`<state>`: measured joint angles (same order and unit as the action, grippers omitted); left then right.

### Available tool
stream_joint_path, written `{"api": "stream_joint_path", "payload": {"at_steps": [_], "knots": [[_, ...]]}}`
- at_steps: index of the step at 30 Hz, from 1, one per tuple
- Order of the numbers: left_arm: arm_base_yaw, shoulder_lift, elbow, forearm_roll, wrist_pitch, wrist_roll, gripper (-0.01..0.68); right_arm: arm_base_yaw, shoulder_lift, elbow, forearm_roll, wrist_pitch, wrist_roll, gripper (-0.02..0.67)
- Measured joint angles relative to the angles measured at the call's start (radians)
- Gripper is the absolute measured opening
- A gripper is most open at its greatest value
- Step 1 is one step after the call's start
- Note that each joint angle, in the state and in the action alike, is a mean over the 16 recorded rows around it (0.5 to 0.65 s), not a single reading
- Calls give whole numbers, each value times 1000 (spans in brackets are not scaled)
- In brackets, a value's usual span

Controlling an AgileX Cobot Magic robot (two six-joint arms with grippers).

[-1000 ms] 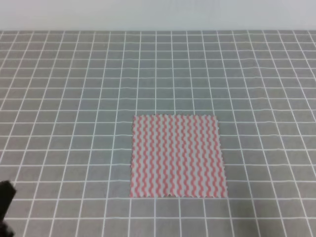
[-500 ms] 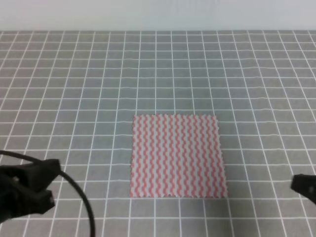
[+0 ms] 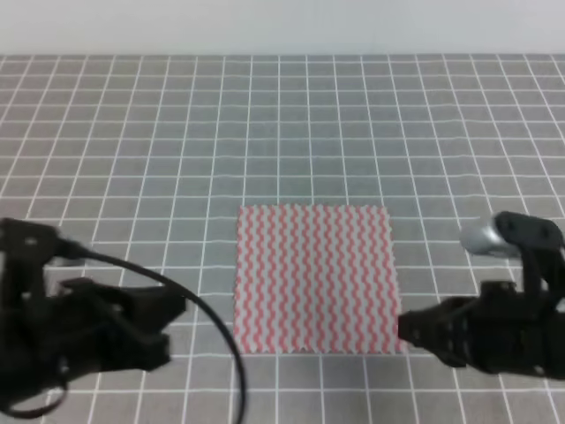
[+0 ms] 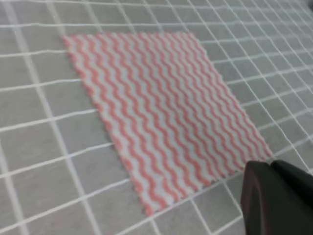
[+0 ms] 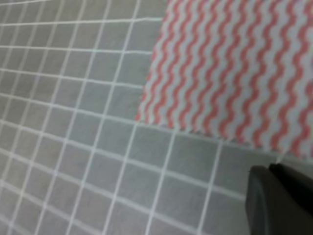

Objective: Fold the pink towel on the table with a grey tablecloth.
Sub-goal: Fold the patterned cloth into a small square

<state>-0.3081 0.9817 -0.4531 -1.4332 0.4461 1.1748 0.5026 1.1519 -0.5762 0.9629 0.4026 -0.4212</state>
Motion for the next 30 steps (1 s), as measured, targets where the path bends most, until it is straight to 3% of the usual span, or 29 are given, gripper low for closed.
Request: {"api": "stream_joint_path", "payload": {"at_steps": [8,13,24,30], "knots": [[-169,111,-57,-20,-71,57,-3,31,137,-57,-45,-43,20,-9],[-224,162,-85,-16,-90,73,-2,8,206,-71,-61,-52,33,45],[-256,212,-102,-7,-132,95,-3,-52,339,-86,-55,-67,70,258],[-256,216,-103,-6,-157,99,-4,-59,409,-112,-47,-66,77,313]]}}
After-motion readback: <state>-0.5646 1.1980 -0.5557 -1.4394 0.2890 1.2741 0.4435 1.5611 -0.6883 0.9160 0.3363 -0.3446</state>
